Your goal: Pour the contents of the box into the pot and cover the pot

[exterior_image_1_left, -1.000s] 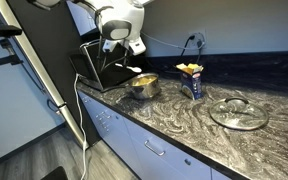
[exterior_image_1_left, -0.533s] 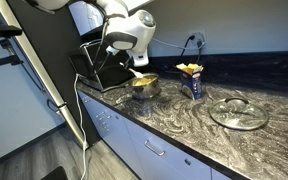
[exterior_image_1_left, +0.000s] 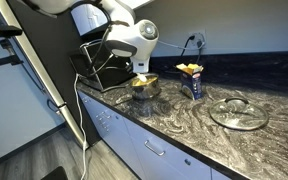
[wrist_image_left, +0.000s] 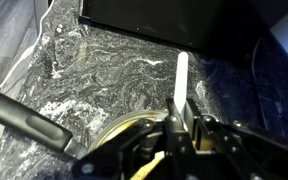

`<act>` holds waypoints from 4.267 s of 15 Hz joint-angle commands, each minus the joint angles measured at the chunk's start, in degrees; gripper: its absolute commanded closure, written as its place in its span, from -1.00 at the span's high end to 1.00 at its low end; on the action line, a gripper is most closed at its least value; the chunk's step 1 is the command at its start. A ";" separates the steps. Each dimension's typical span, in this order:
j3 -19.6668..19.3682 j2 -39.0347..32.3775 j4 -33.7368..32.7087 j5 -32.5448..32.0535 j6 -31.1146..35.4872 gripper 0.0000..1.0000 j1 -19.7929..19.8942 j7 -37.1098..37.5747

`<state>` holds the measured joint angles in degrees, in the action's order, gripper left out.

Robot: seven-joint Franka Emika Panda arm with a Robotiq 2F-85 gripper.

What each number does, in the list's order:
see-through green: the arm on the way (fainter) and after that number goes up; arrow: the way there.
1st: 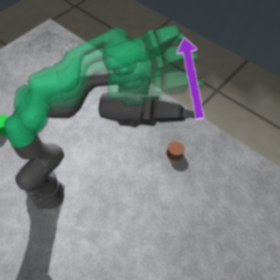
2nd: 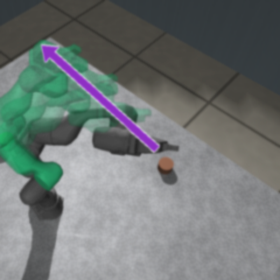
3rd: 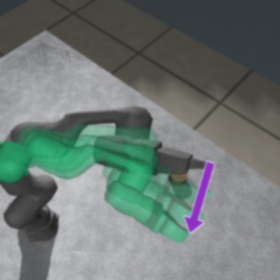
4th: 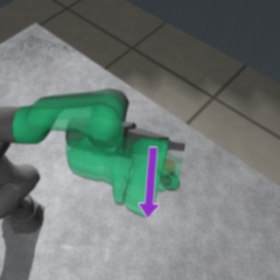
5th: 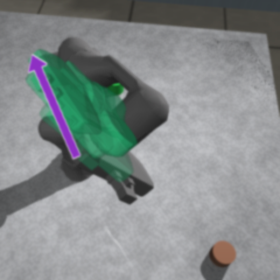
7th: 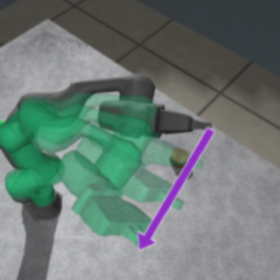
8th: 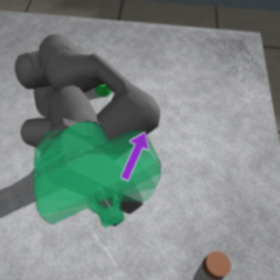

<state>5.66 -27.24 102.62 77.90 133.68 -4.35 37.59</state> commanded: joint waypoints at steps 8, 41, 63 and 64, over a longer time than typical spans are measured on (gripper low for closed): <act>-3.42 -1.59 -0.59 0.68 -1.33 -0.94 0.79 9.37; -4.39 -9.73 -9.60 -1.30 -1.10 -0.94 -0.23 23.49; -2.42 -8.70 -11.06 -2.77 -14.84 -0.94 2.25 28.97; -2.30 -7.84 -10.42 -1.73 -15.26 -0.94 2.59 28.05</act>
<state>2.50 -36.88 91.43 73.51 119.57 -2.88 68.39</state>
